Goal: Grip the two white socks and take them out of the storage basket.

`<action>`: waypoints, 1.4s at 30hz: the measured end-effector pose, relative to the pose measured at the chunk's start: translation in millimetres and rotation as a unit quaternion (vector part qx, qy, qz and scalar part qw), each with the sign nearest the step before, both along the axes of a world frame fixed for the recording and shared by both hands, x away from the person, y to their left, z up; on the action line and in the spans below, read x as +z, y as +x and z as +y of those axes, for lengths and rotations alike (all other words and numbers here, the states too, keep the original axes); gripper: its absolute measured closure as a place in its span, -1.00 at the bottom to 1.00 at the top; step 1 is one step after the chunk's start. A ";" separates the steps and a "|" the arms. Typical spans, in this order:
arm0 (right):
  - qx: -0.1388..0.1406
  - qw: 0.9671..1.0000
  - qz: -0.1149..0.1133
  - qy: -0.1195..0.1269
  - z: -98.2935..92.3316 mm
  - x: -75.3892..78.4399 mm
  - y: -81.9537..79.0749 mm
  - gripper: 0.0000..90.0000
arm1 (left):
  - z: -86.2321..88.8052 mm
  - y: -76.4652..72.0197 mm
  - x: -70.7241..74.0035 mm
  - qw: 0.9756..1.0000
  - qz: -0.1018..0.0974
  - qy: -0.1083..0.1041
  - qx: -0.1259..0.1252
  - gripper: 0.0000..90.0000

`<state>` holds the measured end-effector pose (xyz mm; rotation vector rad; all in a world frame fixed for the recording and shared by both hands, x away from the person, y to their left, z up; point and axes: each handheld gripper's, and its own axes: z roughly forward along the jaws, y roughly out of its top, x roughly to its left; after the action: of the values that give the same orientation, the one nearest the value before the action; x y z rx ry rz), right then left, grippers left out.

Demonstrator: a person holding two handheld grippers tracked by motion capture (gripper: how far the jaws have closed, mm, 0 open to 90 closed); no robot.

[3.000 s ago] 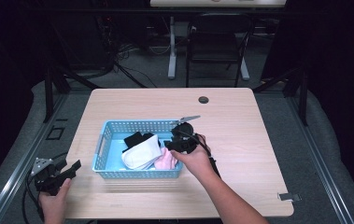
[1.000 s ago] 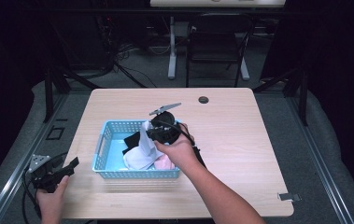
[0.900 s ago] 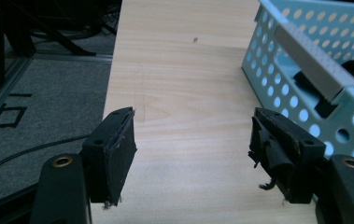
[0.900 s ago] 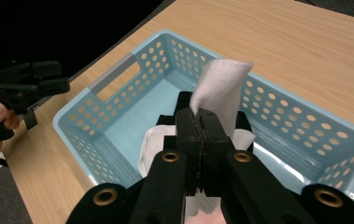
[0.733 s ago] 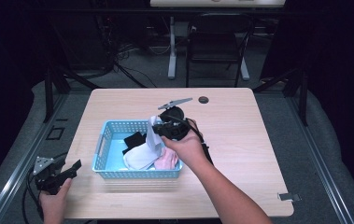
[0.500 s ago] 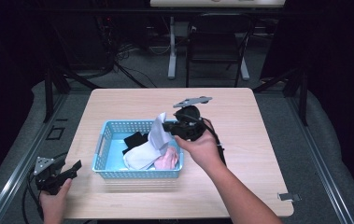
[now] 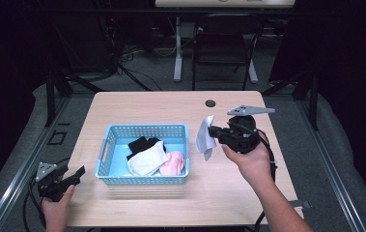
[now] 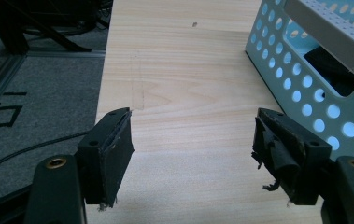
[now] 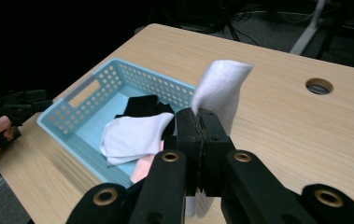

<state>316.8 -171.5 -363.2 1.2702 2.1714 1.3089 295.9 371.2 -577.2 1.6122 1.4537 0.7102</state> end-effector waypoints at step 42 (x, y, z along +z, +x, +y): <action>-0.131 0.988 0.086 0.004 -75.2 -155.7 8.1 0.97 | -1.3 -0.1 -1.6 1.000 0.001 0.002 -0.003 -0.37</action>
<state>324.9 -246.7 -518.9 1.6601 2.0213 1.1404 295.8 369.9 -578.8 1.6200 1.4502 0.7089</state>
